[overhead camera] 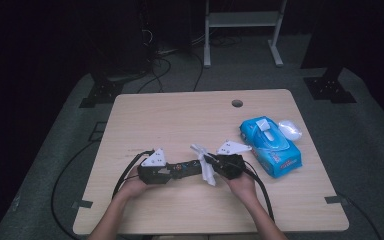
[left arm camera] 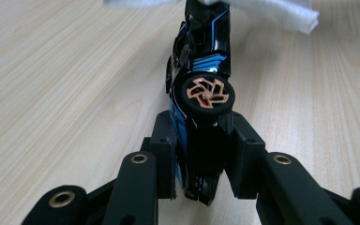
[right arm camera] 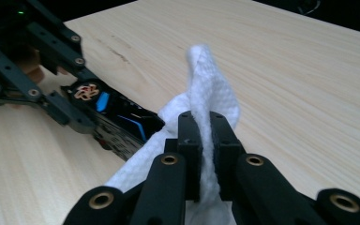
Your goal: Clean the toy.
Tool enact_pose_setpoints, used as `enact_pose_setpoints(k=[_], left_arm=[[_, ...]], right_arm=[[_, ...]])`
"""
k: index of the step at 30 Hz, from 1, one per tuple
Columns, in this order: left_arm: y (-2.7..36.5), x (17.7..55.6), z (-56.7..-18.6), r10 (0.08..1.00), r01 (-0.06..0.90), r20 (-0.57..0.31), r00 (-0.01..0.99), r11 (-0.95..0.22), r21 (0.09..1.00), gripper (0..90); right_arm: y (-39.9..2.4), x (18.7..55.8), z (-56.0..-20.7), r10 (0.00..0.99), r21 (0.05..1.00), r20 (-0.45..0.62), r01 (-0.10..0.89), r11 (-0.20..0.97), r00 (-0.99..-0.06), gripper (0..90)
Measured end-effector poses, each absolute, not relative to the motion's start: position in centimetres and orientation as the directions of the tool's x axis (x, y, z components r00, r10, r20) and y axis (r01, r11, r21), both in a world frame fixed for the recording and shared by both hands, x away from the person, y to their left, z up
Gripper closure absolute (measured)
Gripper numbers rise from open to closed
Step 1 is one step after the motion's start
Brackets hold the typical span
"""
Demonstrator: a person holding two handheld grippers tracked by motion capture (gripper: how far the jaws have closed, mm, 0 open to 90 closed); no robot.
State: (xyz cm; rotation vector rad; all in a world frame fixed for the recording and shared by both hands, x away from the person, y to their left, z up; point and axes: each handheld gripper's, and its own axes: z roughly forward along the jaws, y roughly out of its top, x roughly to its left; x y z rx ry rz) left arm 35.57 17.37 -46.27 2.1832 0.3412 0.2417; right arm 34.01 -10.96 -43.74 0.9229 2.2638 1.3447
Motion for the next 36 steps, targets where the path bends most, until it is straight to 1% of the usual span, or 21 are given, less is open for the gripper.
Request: enact_pose_setpoints(k=[4,6,10,22,25,31,36], left_arm=[[17.2,35.7,-46.2,0.341,0.165,0.048,0.939,-0.568,0.807,66.7],[17.0,35.8,-45.8,0.348,0.172,0.043,0.936,-0.563,0.809,59.0],[16.2,36.1,-45.2,0.353,0.172,0.055,0.934,-0.58,0.796,52.1],[12.3,37.1,-43.8,0.323,0.156,0.08,0.943,-0.643,0.749,48.6],[11.1,37.6,-43.4,0.31,0.159,0.083,0.947,-0.677,0.719,48.6],[9.2,38.0,-43.4,0.29,0.168,0.07,0.954,-0.716,0.678,48.8],[8.4,38.3,-43.8,0.305,0.196,0.054,0.951,-0.727,0.658,50.5]], right_arm=[[-11.7,33.9,-43.7,0.698,0.873,0.03,0.358,0.33,-0.715,84.6],[-12.1,33.8,-43.6,0.702,0.877,0.036,0.36,0.32,-0.712,84.5],[-13.1,33.7,-43.4,0.709,0.881,0.044,0.362,0.305,-0.704,84.5],[-14.8,33.4,-43.2,0.726,0.885,0.055,0.37,0.283,-0.686,84.5],[-15.0,33.4,-43.2,0.728,0.886,0.056,0.37,0.279,-0.683,84.5],[-15.4,33.2,-43.4,0.728,0.884,0.065,0.378,0.275,-0.682,84.5],[-15.6,33.3,-43.6,0.729,0.884,0.076,0.384,0.266,-0.68,84.5]])
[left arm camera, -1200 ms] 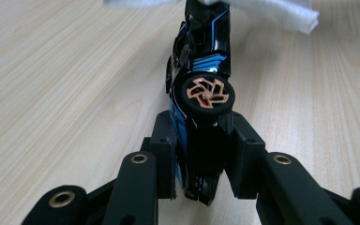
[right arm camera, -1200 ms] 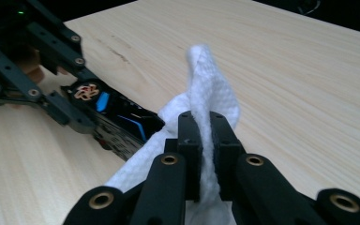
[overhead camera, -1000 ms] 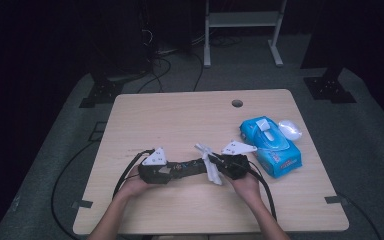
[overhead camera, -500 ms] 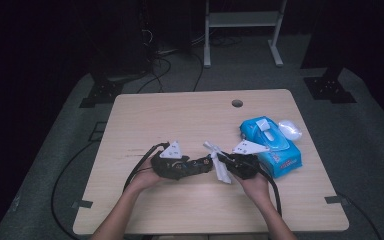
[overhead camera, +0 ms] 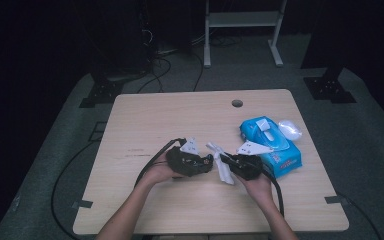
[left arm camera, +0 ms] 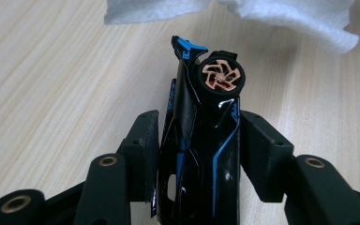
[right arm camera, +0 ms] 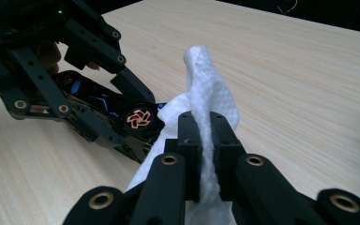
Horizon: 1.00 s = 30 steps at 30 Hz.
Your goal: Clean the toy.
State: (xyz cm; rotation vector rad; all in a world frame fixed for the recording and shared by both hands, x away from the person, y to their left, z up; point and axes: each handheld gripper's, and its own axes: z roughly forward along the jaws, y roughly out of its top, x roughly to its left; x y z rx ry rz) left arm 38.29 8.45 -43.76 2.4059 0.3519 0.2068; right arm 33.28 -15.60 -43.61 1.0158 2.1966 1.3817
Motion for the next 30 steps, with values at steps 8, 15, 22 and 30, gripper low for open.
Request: enact_pose_setpoints(k=[8,15,22,30], left_arm=[[7.6,38.4,-43.6,0.302,0.203,0.075,0.95,-0.785,0.585,55.0],[7.5,37.8,-43.2,0.269,0.166,0.072,0.96,-0.761,0.628,58.0],[8.8,37.2,-41.3,0.296,0.16,0.047,0.954,-0.636,0.755,58.0],[9.7,35.9,-40.1,0.304,0.119,0.055,0.951,-0.525,0.843,58.3]], right_arm=[[-15.1,33.5,-44.0,0.722,0.88,0.093,0.395,0.262,-0.686,84.5],[-15.2,33.6,-44.0,0.713,0.886,0.122,0.4,0.235,-0.69,84.5],[-15.6,33.3,-42.5,0.68,0.911,0.185,0.384,0.153,-0.71,84.5],[-13.8,32.3,-38.6,0.614,0.952,0.141,0.276,0.131,-0.777,84.3]])
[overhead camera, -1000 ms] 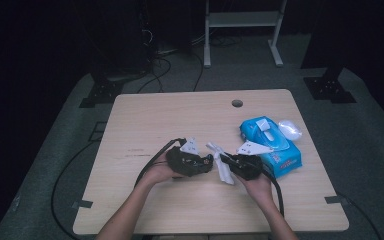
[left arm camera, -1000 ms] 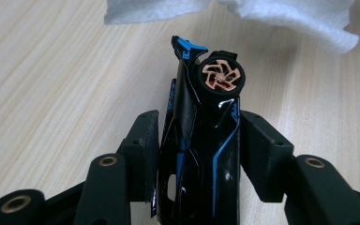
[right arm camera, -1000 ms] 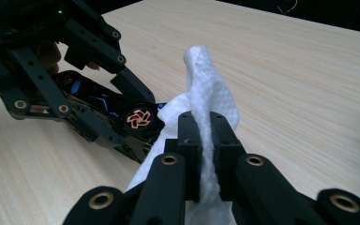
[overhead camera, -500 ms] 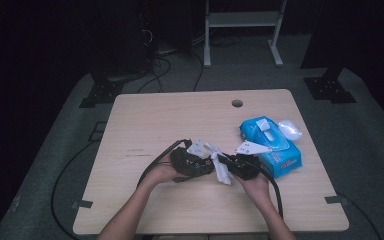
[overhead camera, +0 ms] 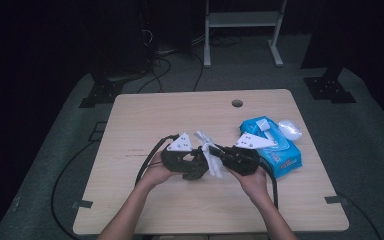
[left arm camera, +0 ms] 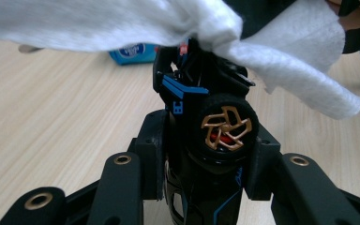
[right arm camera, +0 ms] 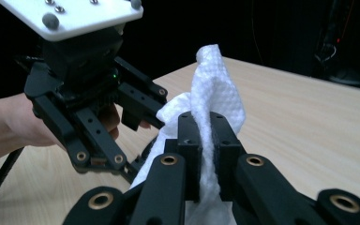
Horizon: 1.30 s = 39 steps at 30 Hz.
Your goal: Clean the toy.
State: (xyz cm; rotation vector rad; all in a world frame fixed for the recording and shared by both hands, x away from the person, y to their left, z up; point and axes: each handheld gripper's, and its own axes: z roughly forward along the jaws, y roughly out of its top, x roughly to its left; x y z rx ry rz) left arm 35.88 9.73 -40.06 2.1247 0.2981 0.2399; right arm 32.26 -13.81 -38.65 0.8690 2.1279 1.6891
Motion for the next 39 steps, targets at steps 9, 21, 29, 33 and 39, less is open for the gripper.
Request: enact_pose_setpoints(k=[9,21,29,33,39], left_arm=[[11.0,35.7,-41.0,0.332,0.136,0.036,0.943,-0.481,0.866,58.4],[11.1,35.4,-41.0,0.322,0.117,0.045,0.946,-0.466,0.877,58.5],[10.9,35.3,-40.8,0.318,0.11,0.048,0.947,-0.46,0.881,58.4],[11.1,35.4,-40.9,0.321,0.11,0.052,0.946,-0.465,0.879,58.5],[10.7,35.1,-40.7,0.315,0.105,0.047,0.948,-0.447,0.888,58.4]], right_arm=[[-12.7,32.2,-38.0,0.619,0.944,0.089,0.265,0.198,-0.78,84.5],[-11.8,32.6,-37.3,0.632,0.926,0.033,0.261,0.272,-0.775,84.5],[-10.4,32.3,-36.9,0.594,0.931,0.016,0.228,0.284,-0.805,84.5],[-11.5,32.6,-37.0,0.625,0.928,0.036,0.259,0.269,-0.78,84.5],[-10.2,32.2,-36.7,0.593,0.93,0.018,0.231,0.286,-0.805,84.5]])
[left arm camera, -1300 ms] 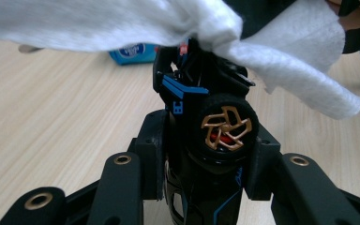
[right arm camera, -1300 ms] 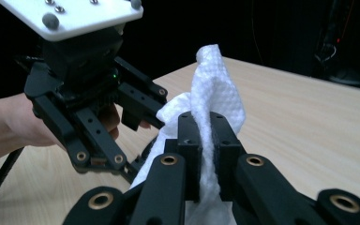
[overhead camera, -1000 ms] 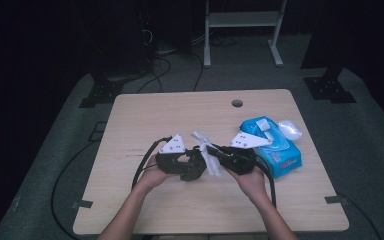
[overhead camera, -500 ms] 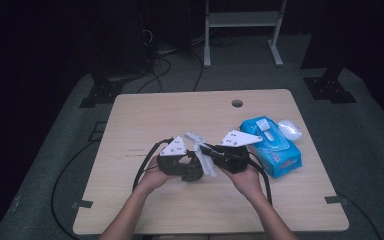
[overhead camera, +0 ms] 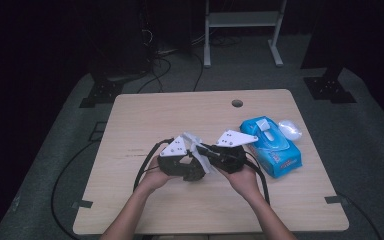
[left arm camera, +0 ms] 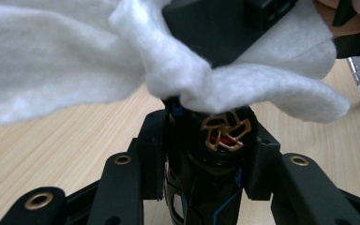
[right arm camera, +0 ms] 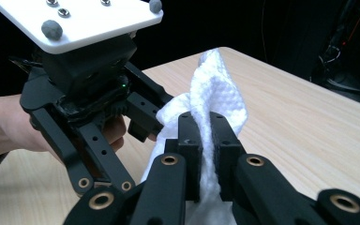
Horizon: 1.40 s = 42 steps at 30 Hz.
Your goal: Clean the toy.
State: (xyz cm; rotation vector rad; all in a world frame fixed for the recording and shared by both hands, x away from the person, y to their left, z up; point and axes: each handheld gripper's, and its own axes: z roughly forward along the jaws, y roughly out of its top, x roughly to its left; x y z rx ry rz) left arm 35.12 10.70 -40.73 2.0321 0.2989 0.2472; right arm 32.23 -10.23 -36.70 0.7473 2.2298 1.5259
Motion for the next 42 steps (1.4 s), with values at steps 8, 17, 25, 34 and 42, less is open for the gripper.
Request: enact_pose_setpoints(k=[8,17,25,34,42], left_arm=[[10.9,35.2,-40.8,0.314,0.106,0.047,0.948,-0.454,0.885,58.5],[11.5,35.2,-40.6,0.313,0.1,0.051,0.948,-0.448,0.889,58.5],[11.6,35.1,-40.6,0.323,0.108,0.041,0.945,-0.43,0.896,58.5],[11.8,35.1,-40.8,0.324,0.111,0.039,0.945,-0.431,0.896,58.4],[12.1,35.3,-40.9,0.331,0.121,0.027,0.943,-0.419,0.9,58.5]], right_arm=[[-10.9,32.3,-36.9,0.616,0.931,0.018,0.238,0.277,-0.788,84.5],[-11.5,32.5,-36.8,0.629,0.934,0.034,0.249,0.257,-0.777,84.6],[-10.7,32.4,-36.6,0.613,0.934,0.013,0.228,0.274,-0.79,84.5],[-10.1,31.9,-36.9,0.583,0.937,0.021,0.219,0.272,-0.812,84.6],[-11.3,32.1,-37.4,0.62,0.937,0.045,0.248,0.245,-0.783,84.5]])
